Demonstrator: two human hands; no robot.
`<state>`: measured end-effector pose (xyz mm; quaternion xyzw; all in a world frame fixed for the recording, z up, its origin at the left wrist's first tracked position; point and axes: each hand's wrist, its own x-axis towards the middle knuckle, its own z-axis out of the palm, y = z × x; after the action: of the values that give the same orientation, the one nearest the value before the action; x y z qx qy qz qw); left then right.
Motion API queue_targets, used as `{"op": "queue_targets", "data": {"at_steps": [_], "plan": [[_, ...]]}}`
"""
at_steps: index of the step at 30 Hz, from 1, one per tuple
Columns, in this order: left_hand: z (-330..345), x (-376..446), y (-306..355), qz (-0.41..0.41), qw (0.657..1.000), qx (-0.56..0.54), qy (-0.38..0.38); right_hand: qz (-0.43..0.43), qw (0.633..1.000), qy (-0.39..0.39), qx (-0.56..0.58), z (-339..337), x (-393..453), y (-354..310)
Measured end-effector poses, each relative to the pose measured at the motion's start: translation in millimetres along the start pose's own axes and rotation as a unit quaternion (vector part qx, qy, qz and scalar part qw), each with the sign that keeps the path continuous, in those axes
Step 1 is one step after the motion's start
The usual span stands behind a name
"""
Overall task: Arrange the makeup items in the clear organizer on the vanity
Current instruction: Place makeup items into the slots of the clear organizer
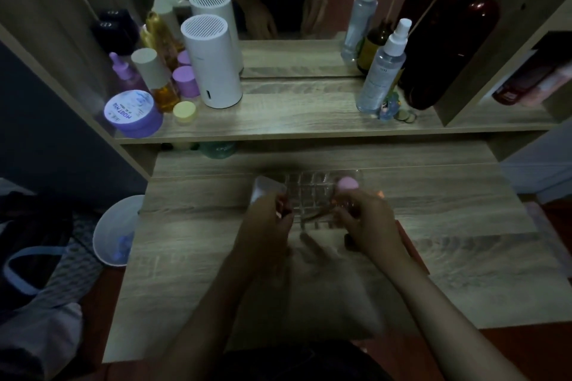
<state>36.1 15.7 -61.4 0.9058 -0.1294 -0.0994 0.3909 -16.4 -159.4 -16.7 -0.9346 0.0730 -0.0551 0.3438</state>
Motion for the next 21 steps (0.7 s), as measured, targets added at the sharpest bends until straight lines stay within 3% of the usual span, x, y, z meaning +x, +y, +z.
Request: {"op": "queue_targets", "data": {"at_steps": [4, 7, 12, 21], "plan": [[-23, 38, 18, 0.021, 0.997, -0.015, 0.077, -0.033, 0.996, 0.071, 0.038, -12, 31, -18], [-28, 55, 27, 0.033, 0.994, -0.028, 0.105, -0.052, 0.995, 0.083, 0.013, -11, 49, -25], [-23, 67, 29, 0.039, 0.994, -0.035, 0.094, -0.098, 0.993, 0.066, -0.032, -1, 63, -26], [-4, 70, 16, 0.046, 0.997, 0.035, 0.041, -0.065, 0.993, -0.016, -0.101, 22, 70, -19]]}}
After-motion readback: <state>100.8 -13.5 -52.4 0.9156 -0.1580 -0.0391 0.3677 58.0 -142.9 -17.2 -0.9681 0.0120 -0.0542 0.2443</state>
